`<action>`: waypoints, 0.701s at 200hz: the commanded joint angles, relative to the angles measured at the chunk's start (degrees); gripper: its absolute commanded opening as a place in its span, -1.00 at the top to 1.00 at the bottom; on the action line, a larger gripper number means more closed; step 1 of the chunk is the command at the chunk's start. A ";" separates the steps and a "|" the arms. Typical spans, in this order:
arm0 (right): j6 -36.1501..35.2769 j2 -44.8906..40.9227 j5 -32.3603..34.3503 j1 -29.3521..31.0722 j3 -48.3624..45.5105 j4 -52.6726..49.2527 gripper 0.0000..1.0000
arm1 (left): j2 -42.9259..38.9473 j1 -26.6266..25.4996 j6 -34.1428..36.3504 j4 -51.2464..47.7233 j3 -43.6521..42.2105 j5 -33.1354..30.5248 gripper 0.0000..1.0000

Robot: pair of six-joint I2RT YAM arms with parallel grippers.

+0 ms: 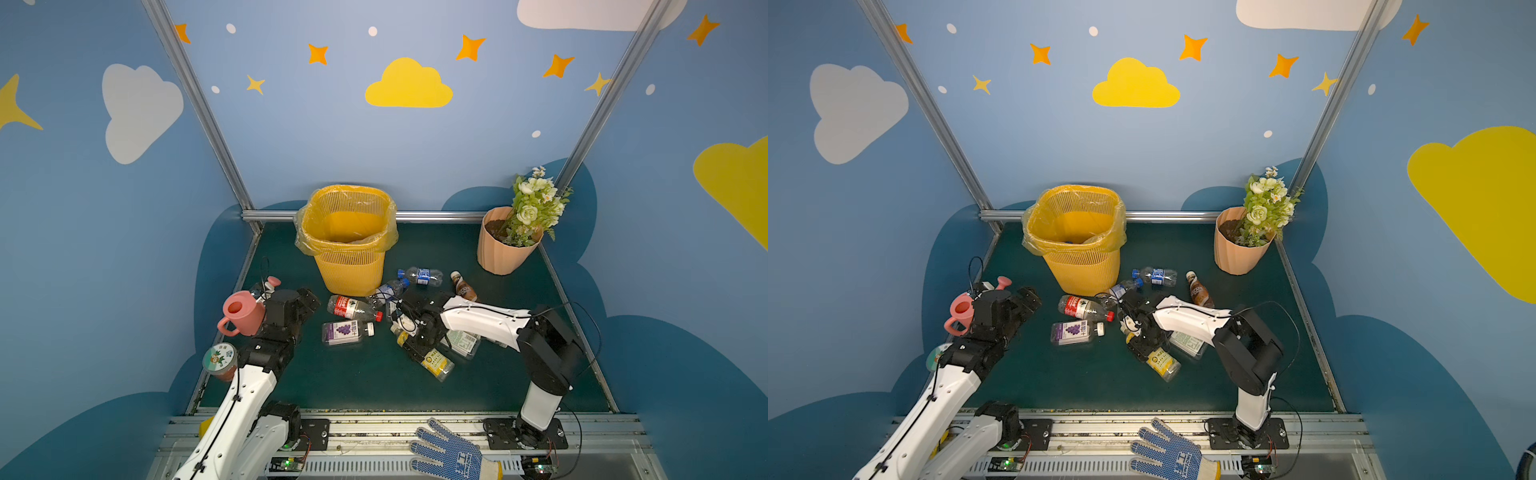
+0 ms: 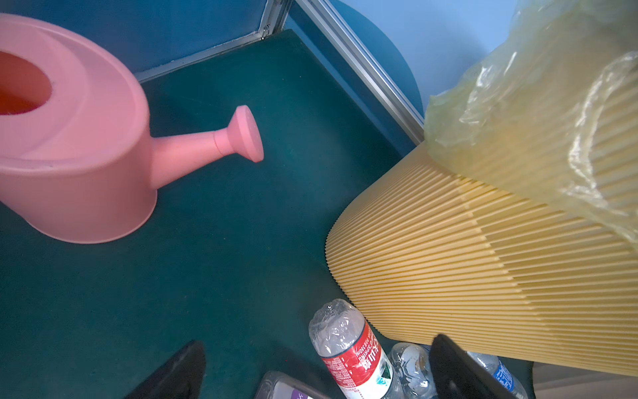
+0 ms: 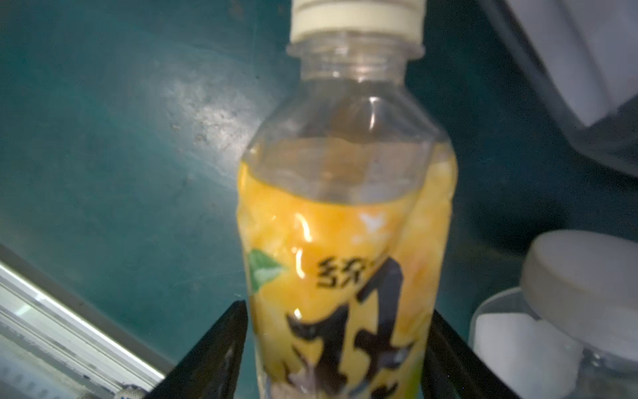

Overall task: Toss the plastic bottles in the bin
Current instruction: 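Reach the right gripper down and close it on the yellow-label tea bottle, then lift the yellow-label bottle with the right gripper toward the bin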

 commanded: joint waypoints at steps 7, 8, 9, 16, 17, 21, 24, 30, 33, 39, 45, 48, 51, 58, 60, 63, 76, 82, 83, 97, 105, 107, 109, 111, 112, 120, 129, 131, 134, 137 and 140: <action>-0.45 2.20 1.03 1.17 2.37 -2.72 -0.36 | -1.28 0.53 -0.18 -0.46 -0.43 -0.41 -1.00; -0.49 2.28 1.03 1.22 2.39 -2.73 -0.35 | -1.33 0.51 -0.17 -0.53 -0.43 -0.37 -1.00; -0.51 2.37 1.03 1.19 2.40 -2.78 -0.35 | -1.35 0.55 -0.17 -0.52 -0.43 -0.35 -1.00; -0.55 2.68 1.03 1.34 2.62 -2.95 -0.31 | -1.61 0.56 -0.22 -0.59 -0.57 -0.41 -1.00; -0.53 2.77 1.07 1.41 2.74 -3.03 -0.30 | -1.62 0.57 -0.20 -0.59 -0.55 -0.45 -1.00; -0.60 2.92 1.10 1.45 2.94 -3.09 -0.27 | -1.72 0.66 -0.17 -0.62 -0.53 -0.41 -1.00; -0.58 3.10 1.07 1.44 3.05 -3.24 -0.25 | -1.77 0.66 -0.19 -0.64 -0.56 -0.46 -1.00; -0.53 3.25 1.12 1.51 3.25 -3.31 -0.22 | -1.81 0.66 -0.28 -0.75 -0.60 -0.50 -1.00; -0.53 3.32 1.12 1.52 3.39 -3.38 -0.21 | -1.97 0.67 -0.28 -0.80 -0.61 -0.50 -1.00; -0.56 3.33 1.18 1.60 3.47 -3.36 -0.19 | -1.98 0.75 -0.31 -0.84 -0.61 -0.47 -1.00; -0.56 3.34 1.12 1.68 3.61 -3.38 -0.19 | -2.07 0.66 -0.26 -0.91 -0.69 -0.49 -1.00; -0.53 3.38 1.12 1.70 3.63 -3.36 -0.19 | -2.05 0.81 -0.28 -0.93 -0.77 -0.47 -1.00; -0.53 3.41 1.12 1.70 3.64 -3.42 -0.19 | -2.07 0.75 -0.26 -0.99 -0.71 -0.50 -1.00; -0.60 3.40 1.12 1.71 3.73 -3.44 -0.19 | -2.17 0.84 -0.34 -0.99 -0.79 -0.48 -1.00; -0.62 3.48 1.12 1.71 3.79 -3.49 -0.19 | -2.16 0.84 -0.34 -1.02 -0.83 -0.50 -1.00; -0.68 3.55 1.12 1.70 3.81 -3.52 -0.19 | -2.26 0.91 -0.37 -0.97 -0.80 -0.50 -1.00; -0.69 3.61 1.07 1.72 4.00 -3.75 -0.16 | -2.33 0.93 -0.35 -0.95 -0.92 -0.45 -1.00; -0.66 3.44 0.95 1.75 4.11 -3.70 -0.14 | -2.34 0.90 -0.47 -0.98 -0.96 -0.49 -1.00; -0.64 3.43 0.90 1.72 4.09 -3.70 -0.13 | -2.34 0.96 -0.45 -0.96 -1.01 -0.45 -1.00; -0.54 2.62 0.38 1.70 4.40 -3.24 -0.13 | -2.42 0.98 -0.60 -0.98 -1.19 -0.38 -1.00; -0.59 2.06 0.11 1.71 4.43 -2.89 -0.13 | -2.43 0.98 -0.57 -0.95 -1.25 -0.41 -1.00; -0.54 1.85 0.07 1.70 4.45 -2.80 -0.13 | -2.38 0.94 -0.55 -0.95 -1.26 -0.41 -1.00; -0.53 1.66 0.02 1.68 4.50 -2.69 -0.13 | -2.42 0.93 -0.53 -0.95 -1.26 -0.41 -1.00; -0.53 1.55 -0.01 1.63 4.58 -2.55 -0.13 | -2.40 0.93 -0.61 -0.95 -1.23 -0.41 -1.00; -0.53 1.47 -0.02 1.62 4.59 -2.47 -0.13 | -2.42 0.93 -0.65 -0.99 -1.23 -0.41 -1.00; -0.52 0.81 -0.12 1.58 4.76 -2.23 -0.12 | -2.45 0.97 -0.70 -0.90 -1.31 -0.31 -1.00; -0.49 -0.04 -0.28 1.53 5.02 -1.95 -0.11 | -2.43 1.02 -0.70 -0.95 -1.47 -0.32 -1.00; -0.45 -0.30 -0.35 1.53 5.04 -1.93 -0.11 | -2.43 1.00 -0.63 -0.95 -1.49 -0.32 -1.00; -0.45 -0.68 -0.44 1.45 5.09 -1.77 -0.11 | -2.38 0.99 -0.63 -0.95 -1.53 -0.32 -1.00; -0.45 -1.04 -0.53 1.44 5.12 -1.59 -0.10 | -2.42 0.98 -0.63 -0.96 -1.60 -0.25 -1.00; -0.44 -1.47 -0.64 1.44 5.09 -1.39 -0.10 | -2.40 1.10 -0.69 -0.97 -1.62 -0.22 -1.00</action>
